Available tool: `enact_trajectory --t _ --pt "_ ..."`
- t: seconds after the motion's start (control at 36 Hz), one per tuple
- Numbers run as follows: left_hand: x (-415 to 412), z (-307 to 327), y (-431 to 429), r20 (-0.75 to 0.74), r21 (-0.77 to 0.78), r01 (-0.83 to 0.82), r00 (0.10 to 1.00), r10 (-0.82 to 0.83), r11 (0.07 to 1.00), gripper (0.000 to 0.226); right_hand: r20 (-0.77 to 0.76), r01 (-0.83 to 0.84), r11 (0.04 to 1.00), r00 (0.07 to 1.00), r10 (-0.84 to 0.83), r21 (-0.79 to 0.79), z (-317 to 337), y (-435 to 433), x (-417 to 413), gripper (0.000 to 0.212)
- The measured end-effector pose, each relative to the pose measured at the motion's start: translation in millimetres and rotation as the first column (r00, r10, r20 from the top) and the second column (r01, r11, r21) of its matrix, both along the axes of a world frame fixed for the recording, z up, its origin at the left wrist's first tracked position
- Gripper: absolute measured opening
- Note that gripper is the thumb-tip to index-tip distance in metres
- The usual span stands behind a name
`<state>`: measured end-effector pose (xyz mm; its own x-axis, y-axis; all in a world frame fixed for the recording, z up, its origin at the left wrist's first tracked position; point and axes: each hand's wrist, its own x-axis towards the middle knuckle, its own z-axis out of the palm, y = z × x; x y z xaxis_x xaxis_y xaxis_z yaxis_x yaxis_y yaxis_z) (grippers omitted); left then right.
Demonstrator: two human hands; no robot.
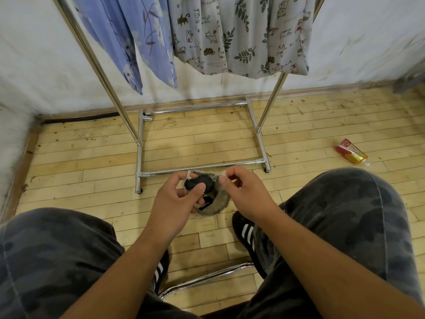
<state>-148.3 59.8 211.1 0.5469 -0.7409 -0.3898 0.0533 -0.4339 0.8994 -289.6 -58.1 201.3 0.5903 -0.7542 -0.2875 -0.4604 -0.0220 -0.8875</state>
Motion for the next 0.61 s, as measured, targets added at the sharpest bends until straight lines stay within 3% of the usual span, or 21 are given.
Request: enact_trajectory --t 0.28,0.42,0.61 --pt "2.0 3.3 0.0 0.089 0.029 -0.010 0.996 0.008 1.000 0.026 0.041 0.005 0.994 0.999 -0.009 0.105 1.6 -0.4 0.5 0.016" --pt "-2.2 4.9 -1.2 0.006 -0.014 0.072 0.997 -0.072 0.997 0.033 0.077 -0.002 0.982 0.997 -0.013 0.187 6.1 -0.2 0.6 0.018" --pt "-7.1 2.9 -0.3 0.023 -0.017 0.195 0.981 -0.195 0.981 0.052 0.049 -0.051 0.974 0.998 0.041 0.219 6.8 2.6 -1.0 0.021"
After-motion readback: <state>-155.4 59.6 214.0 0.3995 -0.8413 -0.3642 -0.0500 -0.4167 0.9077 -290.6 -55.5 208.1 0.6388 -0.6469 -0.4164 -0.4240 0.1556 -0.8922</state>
